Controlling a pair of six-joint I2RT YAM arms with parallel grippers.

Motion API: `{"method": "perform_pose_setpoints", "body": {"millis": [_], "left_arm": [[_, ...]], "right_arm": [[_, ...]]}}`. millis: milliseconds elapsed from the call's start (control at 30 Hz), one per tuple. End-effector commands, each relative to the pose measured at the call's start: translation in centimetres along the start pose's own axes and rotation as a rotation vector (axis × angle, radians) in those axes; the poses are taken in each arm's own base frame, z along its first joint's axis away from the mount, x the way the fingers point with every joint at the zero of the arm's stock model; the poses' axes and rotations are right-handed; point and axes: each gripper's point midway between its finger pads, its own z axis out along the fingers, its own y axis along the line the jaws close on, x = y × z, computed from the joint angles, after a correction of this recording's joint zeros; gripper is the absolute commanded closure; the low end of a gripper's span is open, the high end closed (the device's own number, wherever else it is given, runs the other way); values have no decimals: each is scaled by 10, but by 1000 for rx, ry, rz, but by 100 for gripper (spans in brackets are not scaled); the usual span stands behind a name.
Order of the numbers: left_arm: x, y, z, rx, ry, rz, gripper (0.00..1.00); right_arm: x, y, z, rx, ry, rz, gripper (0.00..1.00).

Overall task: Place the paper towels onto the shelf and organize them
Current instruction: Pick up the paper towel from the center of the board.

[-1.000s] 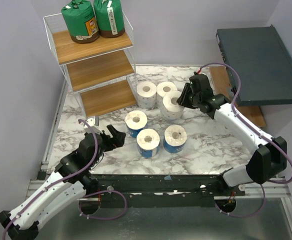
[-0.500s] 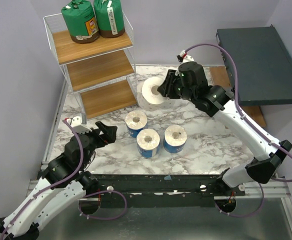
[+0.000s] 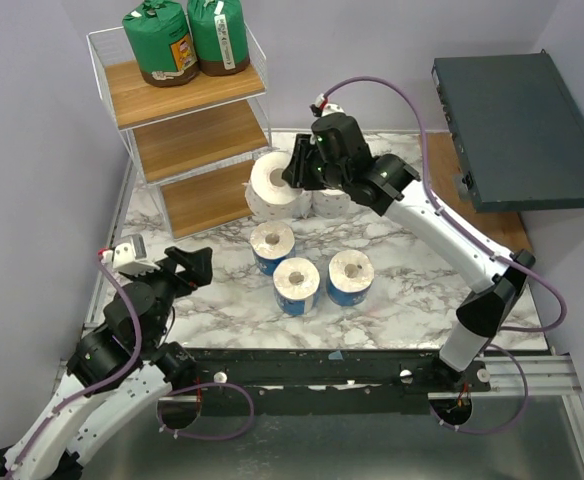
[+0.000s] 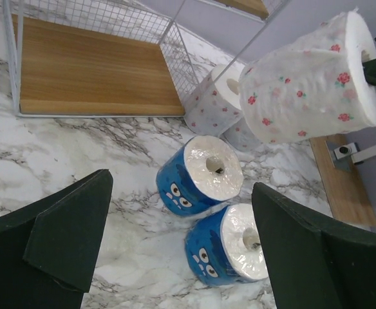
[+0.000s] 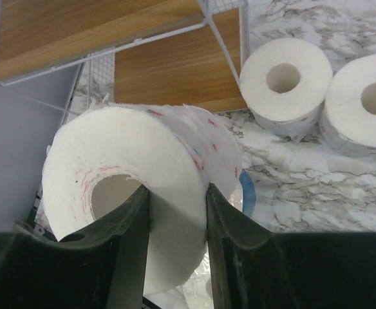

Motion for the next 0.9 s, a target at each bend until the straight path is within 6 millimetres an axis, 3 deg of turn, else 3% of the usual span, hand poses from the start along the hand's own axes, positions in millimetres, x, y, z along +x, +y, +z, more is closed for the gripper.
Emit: {"method": "perform_pose_setpoints", "body": {"millis": [0, 267, 600, 867], "left_arm": [[-23, 10, -8, -30, -90, -9, 7], [-30, 25, -18, -59, -139, -24, 9], [-30, 31, -21, -67, -157, -44, 10], [-28, 40, -26, -78, -166, -57, 10]], "right_arm": [[2, 31, -1, -82, 0, 9, 64], [35, 41, 26, -101, 54, 39, 64], [15, 63, 48, -128, 12, 99, 64], [56, 66, 81, -125, 77, 149, 64]]}}
